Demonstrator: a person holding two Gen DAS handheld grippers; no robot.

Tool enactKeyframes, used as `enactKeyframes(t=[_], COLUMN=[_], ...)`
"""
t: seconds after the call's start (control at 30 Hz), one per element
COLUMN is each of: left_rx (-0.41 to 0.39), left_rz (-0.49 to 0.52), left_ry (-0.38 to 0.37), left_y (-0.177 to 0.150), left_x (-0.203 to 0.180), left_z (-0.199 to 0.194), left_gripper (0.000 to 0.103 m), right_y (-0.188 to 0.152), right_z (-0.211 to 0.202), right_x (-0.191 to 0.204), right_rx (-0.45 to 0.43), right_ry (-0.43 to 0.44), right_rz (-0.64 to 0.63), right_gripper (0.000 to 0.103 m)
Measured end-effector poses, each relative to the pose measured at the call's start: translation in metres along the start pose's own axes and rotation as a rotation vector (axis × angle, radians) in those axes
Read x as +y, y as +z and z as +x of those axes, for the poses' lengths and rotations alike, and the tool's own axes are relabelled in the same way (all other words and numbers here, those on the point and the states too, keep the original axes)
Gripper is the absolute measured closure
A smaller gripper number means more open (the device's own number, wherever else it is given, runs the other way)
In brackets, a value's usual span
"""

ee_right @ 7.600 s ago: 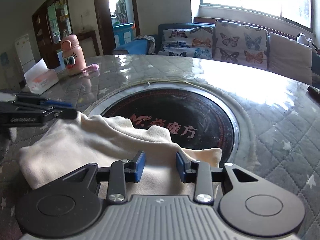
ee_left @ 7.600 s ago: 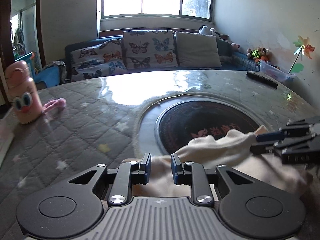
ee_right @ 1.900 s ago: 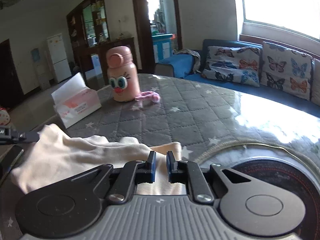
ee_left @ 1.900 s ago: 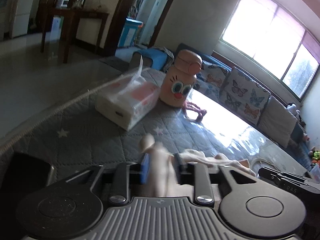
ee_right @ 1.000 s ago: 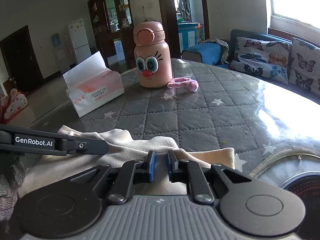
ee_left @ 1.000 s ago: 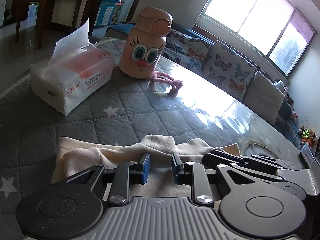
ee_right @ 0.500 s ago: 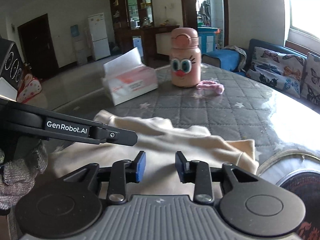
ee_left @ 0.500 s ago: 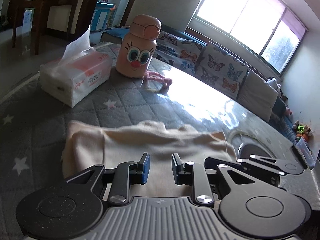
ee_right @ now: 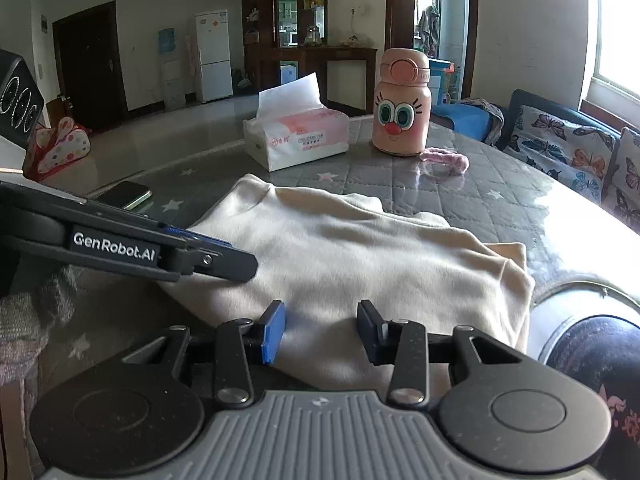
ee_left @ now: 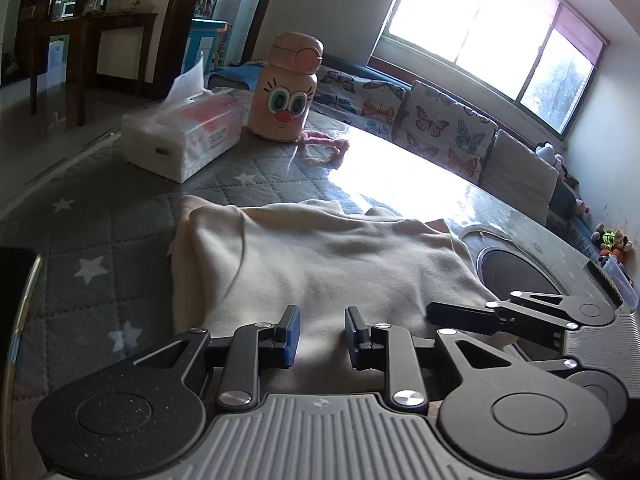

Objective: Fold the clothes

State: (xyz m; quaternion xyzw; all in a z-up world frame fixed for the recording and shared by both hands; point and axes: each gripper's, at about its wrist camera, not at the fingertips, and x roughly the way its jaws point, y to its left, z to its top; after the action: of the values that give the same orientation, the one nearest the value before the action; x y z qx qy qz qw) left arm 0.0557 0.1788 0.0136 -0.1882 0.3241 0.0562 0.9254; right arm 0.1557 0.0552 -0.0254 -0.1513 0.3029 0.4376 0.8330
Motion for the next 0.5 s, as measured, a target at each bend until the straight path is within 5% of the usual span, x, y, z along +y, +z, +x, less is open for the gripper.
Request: enactKeyframes(t=[0.5], left_rx=[-0.017], left_rz=[-0.038], left_ry=[0.024], left_y=[-0.007], left_x=[0.016], left_z=[-0.014], left_gripper=[0.074], right_y=[-0.014], right_z=[-0.024], right_x=[-0.038], right_rx=[-0.005], right_ry=[-0.098], right_rz=[0.117], right_gripper=[0.062])
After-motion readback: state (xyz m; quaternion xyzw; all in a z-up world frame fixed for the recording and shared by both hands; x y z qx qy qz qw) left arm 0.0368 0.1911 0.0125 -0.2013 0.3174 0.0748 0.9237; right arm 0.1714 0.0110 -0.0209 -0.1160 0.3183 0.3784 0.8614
